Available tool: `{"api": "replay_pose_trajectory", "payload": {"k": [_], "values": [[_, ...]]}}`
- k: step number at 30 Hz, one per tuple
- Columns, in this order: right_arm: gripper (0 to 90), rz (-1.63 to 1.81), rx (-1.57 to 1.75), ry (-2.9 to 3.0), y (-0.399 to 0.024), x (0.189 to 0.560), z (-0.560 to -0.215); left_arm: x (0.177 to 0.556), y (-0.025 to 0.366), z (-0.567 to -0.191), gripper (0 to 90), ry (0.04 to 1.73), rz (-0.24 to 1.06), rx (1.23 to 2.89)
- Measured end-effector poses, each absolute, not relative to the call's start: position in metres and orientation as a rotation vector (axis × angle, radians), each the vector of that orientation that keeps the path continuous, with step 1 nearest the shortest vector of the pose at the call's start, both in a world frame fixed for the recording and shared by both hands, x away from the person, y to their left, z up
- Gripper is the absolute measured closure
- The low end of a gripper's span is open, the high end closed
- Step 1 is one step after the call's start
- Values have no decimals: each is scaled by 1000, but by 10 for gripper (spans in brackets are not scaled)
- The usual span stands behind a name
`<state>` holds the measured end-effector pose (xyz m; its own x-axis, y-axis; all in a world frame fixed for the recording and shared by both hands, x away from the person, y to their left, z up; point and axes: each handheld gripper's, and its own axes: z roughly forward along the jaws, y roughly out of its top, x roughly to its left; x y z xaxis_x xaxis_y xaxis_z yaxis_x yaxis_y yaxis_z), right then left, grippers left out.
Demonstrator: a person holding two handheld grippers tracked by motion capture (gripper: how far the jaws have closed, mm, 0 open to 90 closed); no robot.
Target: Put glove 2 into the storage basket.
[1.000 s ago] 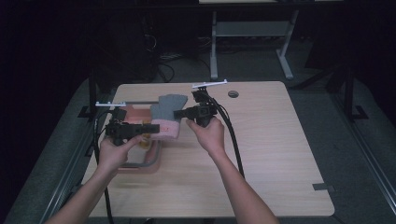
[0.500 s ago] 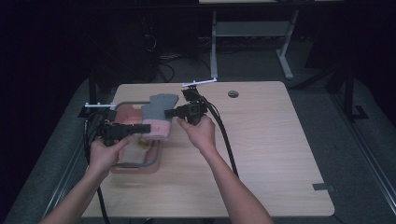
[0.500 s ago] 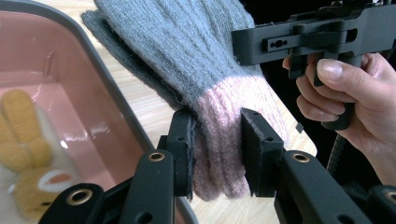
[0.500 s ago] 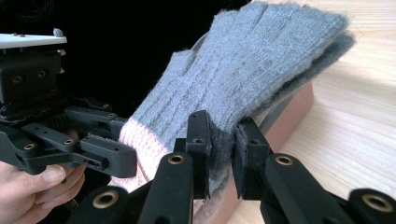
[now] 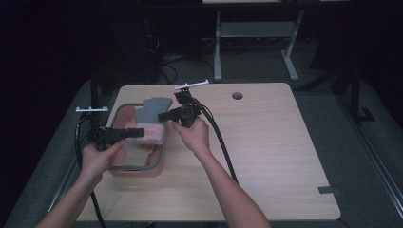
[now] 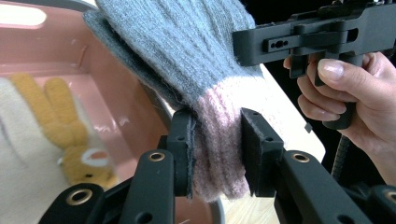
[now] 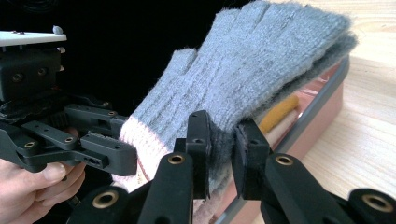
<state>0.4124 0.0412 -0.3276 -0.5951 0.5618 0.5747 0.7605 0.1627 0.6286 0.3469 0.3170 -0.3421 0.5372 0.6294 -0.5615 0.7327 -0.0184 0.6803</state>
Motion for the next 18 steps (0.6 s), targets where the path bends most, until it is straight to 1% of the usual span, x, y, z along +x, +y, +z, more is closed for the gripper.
{"api": "replay_pose_trajectory", "payload": {"k": [11,18], "values": [[781,-1398,-1275,-2206,58,416,-334,344,332,-347,673,1184,-105,1703],[781,-1379,-1246,-2208,71,420,-344,343,342,-356,673,1218,-101,1707]]}}
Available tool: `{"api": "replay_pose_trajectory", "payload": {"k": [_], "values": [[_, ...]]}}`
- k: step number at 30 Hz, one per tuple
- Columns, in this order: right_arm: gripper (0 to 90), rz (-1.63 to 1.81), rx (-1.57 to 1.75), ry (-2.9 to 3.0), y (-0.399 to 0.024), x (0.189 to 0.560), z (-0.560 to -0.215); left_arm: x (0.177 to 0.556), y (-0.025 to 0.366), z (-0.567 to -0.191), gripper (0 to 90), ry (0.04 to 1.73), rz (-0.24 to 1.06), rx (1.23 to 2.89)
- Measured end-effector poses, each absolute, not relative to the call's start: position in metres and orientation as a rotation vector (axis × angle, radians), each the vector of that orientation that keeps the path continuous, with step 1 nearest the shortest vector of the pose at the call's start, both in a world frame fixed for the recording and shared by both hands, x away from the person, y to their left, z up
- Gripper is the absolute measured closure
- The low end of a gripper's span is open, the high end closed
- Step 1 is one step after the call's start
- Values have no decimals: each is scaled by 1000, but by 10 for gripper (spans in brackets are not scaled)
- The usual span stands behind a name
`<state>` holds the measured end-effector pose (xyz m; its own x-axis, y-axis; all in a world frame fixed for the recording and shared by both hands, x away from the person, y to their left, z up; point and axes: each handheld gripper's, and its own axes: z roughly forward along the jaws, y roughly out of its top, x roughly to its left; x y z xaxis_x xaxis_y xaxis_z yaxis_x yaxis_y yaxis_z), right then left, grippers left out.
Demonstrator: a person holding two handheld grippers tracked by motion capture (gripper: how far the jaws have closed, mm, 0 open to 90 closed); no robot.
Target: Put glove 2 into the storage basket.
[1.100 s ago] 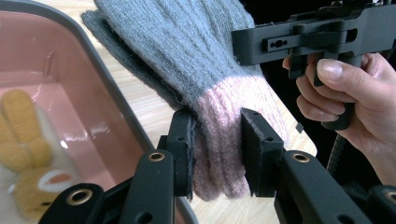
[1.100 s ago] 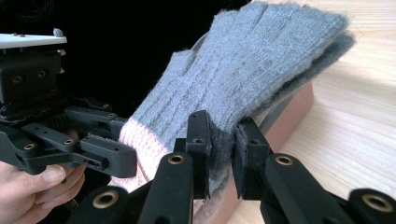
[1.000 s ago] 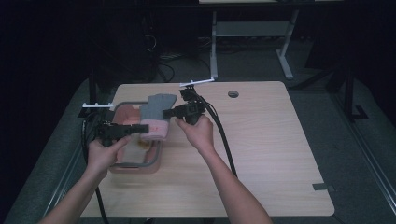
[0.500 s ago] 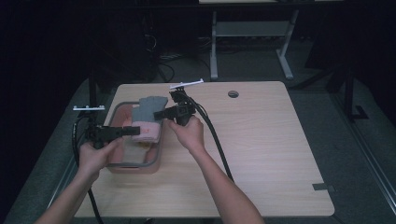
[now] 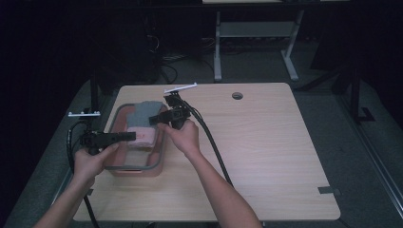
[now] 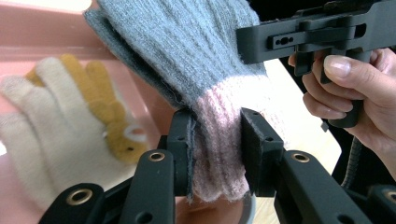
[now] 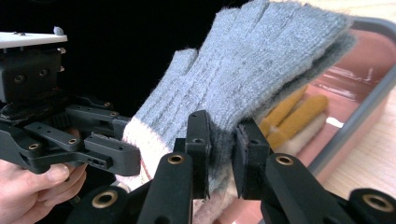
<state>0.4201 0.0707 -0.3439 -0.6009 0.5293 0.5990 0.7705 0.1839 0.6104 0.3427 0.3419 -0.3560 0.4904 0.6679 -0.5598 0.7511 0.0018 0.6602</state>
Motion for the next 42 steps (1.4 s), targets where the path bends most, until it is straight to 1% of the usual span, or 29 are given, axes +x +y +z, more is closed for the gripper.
{"api": "replay_pose_trajectory", "payload": {"k": [28,42], "values": [[773,-1257,-1243,-2218,102,431,-385,344,360,-386,674,1333,-115,1730],[731,-1160,-1234,-2357,114,429,-390,340,363,-398,676,1377,-104,1766]]}}
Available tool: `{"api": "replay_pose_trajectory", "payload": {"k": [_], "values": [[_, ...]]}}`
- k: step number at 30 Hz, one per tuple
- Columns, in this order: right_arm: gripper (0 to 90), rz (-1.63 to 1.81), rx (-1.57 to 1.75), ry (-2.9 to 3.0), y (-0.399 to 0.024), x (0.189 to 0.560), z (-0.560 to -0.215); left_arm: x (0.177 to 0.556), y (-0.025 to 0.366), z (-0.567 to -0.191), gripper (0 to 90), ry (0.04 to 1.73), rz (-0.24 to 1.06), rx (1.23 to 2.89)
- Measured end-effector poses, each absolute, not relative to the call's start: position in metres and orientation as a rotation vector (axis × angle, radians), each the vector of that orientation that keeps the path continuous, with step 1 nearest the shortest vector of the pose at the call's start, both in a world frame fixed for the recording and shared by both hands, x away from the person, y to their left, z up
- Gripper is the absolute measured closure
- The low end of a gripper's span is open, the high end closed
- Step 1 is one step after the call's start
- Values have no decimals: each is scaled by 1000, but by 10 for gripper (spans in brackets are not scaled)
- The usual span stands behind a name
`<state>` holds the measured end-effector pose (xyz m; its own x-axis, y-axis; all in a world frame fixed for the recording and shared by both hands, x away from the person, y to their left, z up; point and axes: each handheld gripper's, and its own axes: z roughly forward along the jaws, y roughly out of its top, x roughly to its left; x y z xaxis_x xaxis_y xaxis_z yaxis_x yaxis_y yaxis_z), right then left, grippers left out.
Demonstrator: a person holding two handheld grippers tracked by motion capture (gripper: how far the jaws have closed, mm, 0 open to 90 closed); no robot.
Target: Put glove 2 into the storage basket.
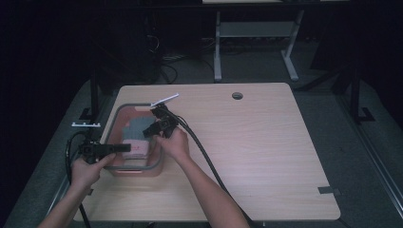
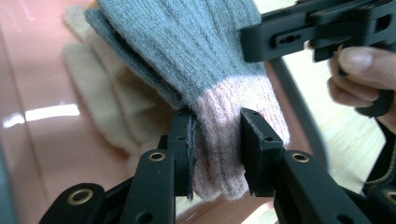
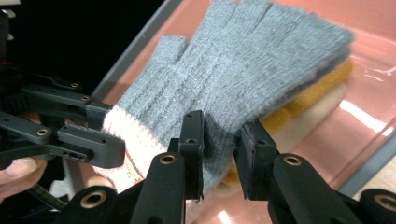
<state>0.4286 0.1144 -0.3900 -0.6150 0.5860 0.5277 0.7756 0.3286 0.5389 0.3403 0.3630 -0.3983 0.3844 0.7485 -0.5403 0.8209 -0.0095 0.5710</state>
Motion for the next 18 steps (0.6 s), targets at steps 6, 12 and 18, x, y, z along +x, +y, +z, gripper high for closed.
{"api": "replay_pose_trajectory", "payload": {"k": [6,12,18], "values": [[687,-1140,-1233,-2424,116,428,-385,341,362,-402,674,1402,-92,1798],[642,-1139,-1250,-2448,113,429,-383,340,360,-401,658,1414,-58,1819],[637,-1157,-1275,-2453,108,429,-377,340,361,-397,613,1414,-30,1811]]}}
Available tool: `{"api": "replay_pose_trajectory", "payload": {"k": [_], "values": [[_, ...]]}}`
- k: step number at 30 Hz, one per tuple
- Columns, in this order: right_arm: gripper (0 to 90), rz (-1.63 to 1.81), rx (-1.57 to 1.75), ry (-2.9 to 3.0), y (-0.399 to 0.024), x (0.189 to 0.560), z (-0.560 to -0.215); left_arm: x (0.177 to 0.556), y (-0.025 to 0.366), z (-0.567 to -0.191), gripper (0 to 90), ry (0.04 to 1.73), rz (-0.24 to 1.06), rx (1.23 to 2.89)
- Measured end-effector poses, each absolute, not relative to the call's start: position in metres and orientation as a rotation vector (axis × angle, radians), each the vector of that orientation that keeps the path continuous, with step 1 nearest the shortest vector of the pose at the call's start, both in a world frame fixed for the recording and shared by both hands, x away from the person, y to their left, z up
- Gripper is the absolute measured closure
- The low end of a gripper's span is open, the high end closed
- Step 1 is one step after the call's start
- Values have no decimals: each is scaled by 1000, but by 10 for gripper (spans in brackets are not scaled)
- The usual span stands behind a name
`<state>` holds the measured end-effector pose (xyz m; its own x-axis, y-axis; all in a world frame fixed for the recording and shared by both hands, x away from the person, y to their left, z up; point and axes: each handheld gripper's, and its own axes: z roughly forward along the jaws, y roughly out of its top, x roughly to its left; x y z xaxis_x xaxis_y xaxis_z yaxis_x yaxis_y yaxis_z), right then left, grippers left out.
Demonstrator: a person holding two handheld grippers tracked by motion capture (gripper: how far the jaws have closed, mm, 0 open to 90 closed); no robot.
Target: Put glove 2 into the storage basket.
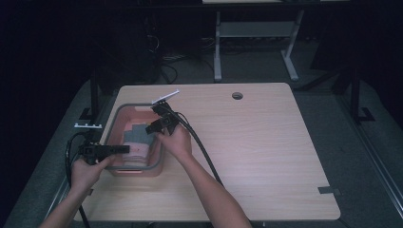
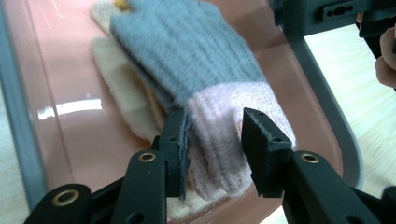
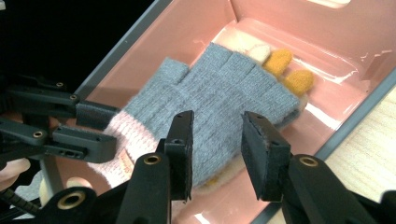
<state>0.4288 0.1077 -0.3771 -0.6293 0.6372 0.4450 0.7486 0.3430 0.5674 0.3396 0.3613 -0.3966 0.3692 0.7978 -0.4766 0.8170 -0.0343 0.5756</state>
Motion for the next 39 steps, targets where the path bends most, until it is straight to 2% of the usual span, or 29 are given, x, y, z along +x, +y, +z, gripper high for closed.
{"api": "replay_pose_trajectory", "payload": {"k": [6,23,32,39], "values": [[633,-1177,-1258,-2429,103,428,-372,341,365,-388,560,1423,2,1782],[572,-1250,-1258,-2359,77,425,-361,341,360,-362,540,1354,33,1730],[526,-1289,-1246,-2318,60,423,-358,344,348,-357,445,1304,11,1704],[501,-1334,-1243,-2298,43,422,-352,345,336,-353,409,1263,-4,1713]]}}
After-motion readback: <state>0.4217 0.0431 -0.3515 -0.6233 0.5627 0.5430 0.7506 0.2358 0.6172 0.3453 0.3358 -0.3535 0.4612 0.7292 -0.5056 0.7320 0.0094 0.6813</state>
